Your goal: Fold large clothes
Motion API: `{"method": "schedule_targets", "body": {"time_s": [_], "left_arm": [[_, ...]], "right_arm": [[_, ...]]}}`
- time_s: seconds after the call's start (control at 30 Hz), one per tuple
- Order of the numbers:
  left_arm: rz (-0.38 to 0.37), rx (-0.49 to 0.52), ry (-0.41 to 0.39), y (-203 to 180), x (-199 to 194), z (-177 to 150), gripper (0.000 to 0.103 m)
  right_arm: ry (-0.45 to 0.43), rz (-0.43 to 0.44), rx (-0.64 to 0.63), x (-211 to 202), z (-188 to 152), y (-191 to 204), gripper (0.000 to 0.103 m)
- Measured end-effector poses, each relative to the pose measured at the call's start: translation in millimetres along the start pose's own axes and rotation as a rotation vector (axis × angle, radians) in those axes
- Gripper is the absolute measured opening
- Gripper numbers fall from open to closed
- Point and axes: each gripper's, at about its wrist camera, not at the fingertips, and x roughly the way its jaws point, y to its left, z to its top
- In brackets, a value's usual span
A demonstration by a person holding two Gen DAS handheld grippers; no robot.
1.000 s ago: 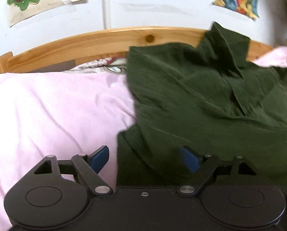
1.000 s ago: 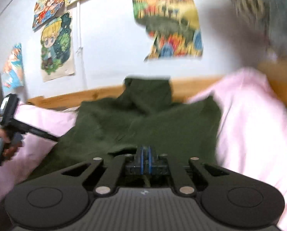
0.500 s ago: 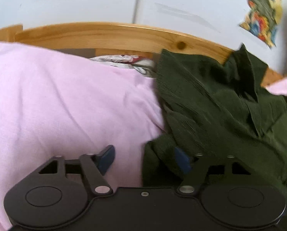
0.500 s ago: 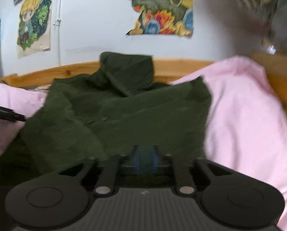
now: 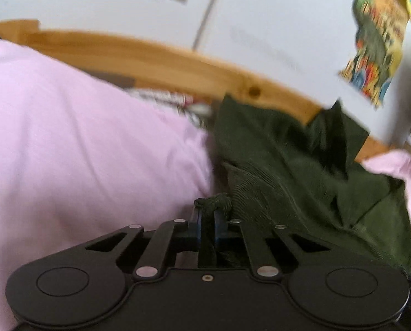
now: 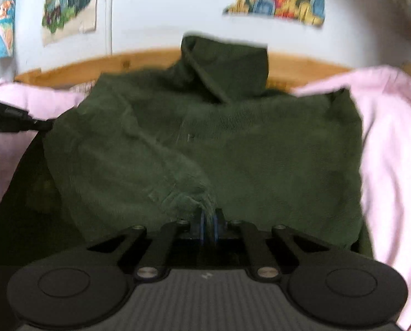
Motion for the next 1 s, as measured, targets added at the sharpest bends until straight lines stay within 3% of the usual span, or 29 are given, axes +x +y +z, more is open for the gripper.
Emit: {"method": "schedule_targets", "body": {"time_s": [0.07,0.2,0.3,0.37,0.4,0.43,0.47,0.53,0.63,0.77,0.9,1.0], "left_arm": [[0.010,0.003,-0.018,4.3,-3.2,-3.1,0.008],[0.023,-0.068,0.050,20.8,16.3,-8.9,0.008],[0.040,-0.047,0.050,14.9,18.7,-10.8,0.012],[0.079,-0.002,0.041,8.8,14.8,-10.2,0.029],[0.102,0.027,0.021,5.7,10.1,-9.9,0.036],[0.111,0.059,-0.007,3.2,3.3,-9.9,0.054],[0.119,0.082,-0.036,0.0,-1.3,-10.0,0.074],[0.123,0.120,-0.110,-7.6,-10.3,-9.8,0.087],[0.109,0.166,-0.126,-20.9,0.1,-2.6,0.085],[0.204,0.143,-0.035,-24.4,40.9,12.1,0.080],[0.278,0.222,-0.035,-28.6,61.6,4.2,0.081],[0.313,0.287,-0.045,-35.5,64.9,-3.9,0.082]], "right_arm": [[0.007,-0.011,-0.002,3.0,0.4,1.5,0.007],[0.123,-0.015,-0.026,26.9,-13.4,3.9,0.007],[0.109,-0.016,-0.033,22.7,-14.2,3.7,0.013],[0.088,-0.002,0.001,14.7,-13.2,-1.9,0.027],[0.077,0.007,0.026,11.1,-11.2,-6.2,0.042],[0.066,0.011,0.043,8.9,-8.7,-8.9,0.057],[0.053,0.009,0.060,6.2,-5.1,-13.2,0.063],[0.029,0.009,0.091,2.6,5.3,-20.8,0.074],[0.039,0.004,0.149,9.5,28.3,-31.9,0.080],[0.042,0.022,0.218,18.8,58.3,-40.2,0.085],[0.030,-0.009,0.173,31.9,84.7,-38.8,0.097],[0.004,-0.037,0.102,48.2,105.3,-37.8,0.099]]}}
